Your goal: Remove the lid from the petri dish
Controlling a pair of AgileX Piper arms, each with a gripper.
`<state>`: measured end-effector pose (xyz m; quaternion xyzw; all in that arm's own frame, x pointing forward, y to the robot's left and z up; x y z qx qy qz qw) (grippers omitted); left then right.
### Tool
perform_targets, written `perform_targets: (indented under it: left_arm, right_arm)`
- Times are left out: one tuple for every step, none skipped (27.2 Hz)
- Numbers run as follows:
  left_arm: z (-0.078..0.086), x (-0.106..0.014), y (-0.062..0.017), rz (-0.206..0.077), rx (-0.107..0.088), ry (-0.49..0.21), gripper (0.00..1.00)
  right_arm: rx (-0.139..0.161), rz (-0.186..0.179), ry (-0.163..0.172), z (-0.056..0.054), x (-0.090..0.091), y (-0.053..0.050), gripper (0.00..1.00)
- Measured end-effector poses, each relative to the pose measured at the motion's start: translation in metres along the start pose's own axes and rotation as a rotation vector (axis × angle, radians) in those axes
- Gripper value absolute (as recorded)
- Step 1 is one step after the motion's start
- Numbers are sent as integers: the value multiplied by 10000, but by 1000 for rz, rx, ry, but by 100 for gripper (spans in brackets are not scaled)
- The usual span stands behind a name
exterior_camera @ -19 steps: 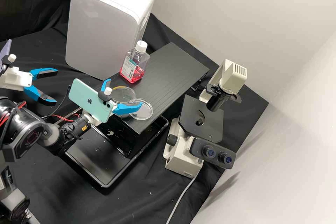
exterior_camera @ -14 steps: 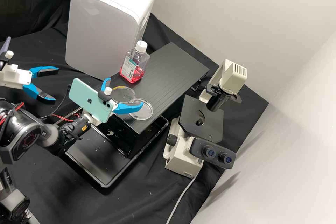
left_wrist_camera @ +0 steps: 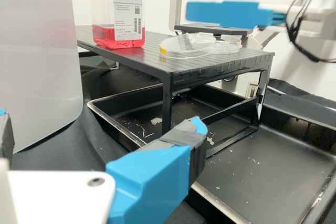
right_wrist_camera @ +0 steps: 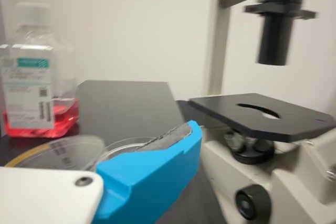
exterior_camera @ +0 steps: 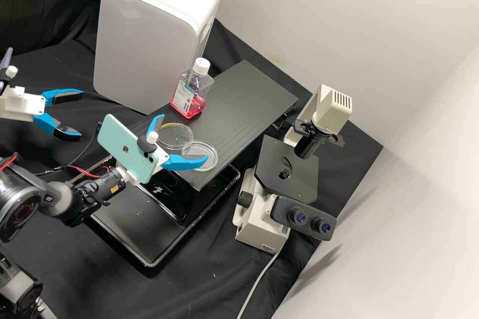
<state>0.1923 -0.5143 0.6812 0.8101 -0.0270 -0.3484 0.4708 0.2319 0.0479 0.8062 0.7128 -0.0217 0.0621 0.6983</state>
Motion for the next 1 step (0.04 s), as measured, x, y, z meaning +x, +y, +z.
perform_targets:
  left_arm:
    - [0, 0, 0, 0, 0, 0, 100]
  right_arm:
    - [20, 9, -1, 10, -12, 26, 100]
